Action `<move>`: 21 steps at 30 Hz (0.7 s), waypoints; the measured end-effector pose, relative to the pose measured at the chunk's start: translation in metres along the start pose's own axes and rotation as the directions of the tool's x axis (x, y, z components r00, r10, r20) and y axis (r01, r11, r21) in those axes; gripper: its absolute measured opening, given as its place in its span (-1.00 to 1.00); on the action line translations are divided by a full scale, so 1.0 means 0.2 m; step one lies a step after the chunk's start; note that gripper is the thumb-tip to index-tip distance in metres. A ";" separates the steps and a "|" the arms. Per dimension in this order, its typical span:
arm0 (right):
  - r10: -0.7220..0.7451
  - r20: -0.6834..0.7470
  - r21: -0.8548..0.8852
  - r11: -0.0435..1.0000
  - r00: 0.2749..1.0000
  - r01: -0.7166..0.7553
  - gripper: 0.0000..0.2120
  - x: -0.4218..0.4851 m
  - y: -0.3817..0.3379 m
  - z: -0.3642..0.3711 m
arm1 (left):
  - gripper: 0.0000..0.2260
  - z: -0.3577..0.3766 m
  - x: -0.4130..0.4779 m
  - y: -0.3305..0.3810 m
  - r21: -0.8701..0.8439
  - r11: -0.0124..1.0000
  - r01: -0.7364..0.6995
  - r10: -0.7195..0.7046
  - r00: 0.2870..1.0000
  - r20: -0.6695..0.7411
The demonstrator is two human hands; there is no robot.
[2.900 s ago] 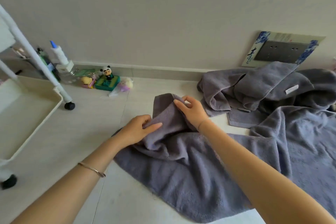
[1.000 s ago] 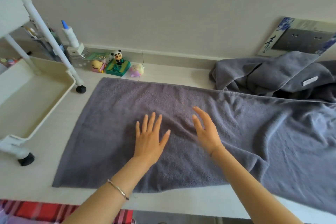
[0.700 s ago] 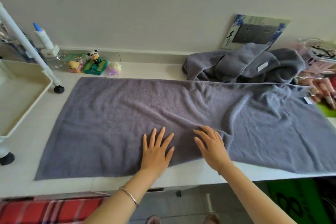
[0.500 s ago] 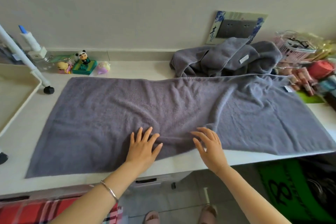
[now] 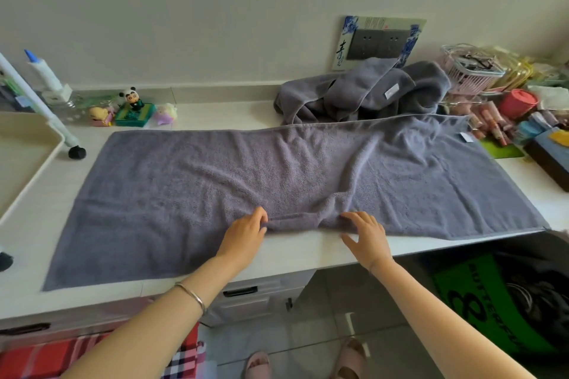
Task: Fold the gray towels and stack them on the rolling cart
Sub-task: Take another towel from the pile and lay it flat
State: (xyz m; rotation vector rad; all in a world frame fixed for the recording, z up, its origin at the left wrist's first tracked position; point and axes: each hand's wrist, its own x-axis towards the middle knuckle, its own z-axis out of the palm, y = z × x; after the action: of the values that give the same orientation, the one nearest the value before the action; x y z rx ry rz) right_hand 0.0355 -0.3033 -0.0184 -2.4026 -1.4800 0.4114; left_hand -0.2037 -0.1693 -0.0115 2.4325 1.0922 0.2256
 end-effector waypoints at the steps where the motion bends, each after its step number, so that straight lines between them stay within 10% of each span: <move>1: 0.006 0.000 -0.002 1.000 1.000 -0.006 -0.67 0.03 0.01 -0.01 | -0.89 -0.01 0.01 -0.01 -0.001 1.000 0.003 -0.003 1.000 -0.004; 10: 0.072 0.135 0.326 0.939 0.988 -0.113 -0.91 0.20 0.06 -0.11 | -0.77 0.00 0.10 -0.05 0.117 0.990 -0.084 0.085 0.996 -0.011; 21: -0.263 0.024 -0.137 0.955 0.964 0.264 -0.70 0.16 0.03 -0.11 | -0.77 -0.10 0.13 -0.05 0.036 0.994 -0.103 0.102 0.994 0.042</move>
State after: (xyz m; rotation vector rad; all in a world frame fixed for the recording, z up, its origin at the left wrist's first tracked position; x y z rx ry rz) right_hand 0.0617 -0.2788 -0.0040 -2.2600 -1.8577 0.2609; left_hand -0.1993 -0.1376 0.0007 2.5185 0.9637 0.1892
